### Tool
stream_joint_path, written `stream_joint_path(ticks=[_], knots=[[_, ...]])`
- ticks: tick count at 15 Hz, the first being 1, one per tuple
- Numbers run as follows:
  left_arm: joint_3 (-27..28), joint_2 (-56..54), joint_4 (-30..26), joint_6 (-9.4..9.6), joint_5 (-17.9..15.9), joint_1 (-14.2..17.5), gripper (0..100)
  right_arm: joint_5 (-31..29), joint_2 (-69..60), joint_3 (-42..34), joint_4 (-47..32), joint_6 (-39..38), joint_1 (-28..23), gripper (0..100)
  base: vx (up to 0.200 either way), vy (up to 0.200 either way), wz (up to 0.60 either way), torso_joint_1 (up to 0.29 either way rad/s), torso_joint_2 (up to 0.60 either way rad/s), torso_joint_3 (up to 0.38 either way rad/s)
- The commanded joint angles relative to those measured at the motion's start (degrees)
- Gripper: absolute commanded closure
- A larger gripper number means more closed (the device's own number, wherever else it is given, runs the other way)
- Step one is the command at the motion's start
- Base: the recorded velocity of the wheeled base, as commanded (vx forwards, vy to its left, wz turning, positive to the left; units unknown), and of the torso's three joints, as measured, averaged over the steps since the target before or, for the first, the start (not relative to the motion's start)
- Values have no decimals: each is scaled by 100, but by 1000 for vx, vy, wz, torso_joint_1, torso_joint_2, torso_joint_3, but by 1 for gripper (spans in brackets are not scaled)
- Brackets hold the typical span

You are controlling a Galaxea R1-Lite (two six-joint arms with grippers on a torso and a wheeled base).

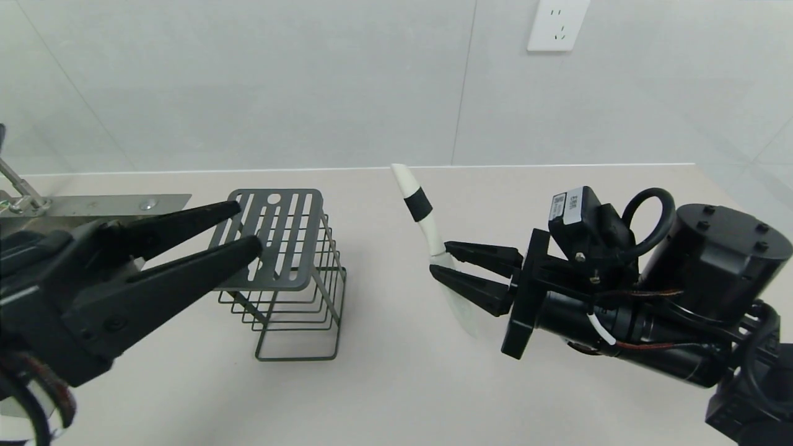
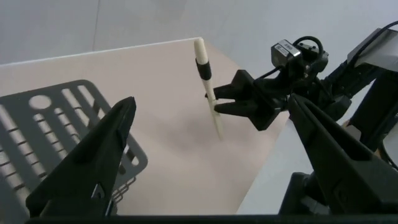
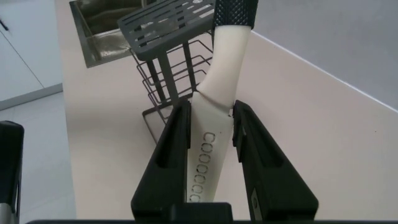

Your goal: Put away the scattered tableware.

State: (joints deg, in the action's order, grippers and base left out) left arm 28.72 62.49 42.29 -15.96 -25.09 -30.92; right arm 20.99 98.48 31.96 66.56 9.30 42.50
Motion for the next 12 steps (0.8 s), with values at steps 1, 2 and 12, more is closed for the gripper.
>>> stream_joint_path(ticks=[1,2,12], knots=[[283,686,-1,40,215,-521,0,1,-13,-94,15,1,-57,100,0,0,0,0,0,0],[283,888,25,93,408,-723,0,1,-30,-234,15,1,-66,100,0,0,0,0,0,0],[1663,3182,737,409,1375,-1874,0,-34,-584,-621,208,-148,-444,100,0,0,0,0,0,0]])
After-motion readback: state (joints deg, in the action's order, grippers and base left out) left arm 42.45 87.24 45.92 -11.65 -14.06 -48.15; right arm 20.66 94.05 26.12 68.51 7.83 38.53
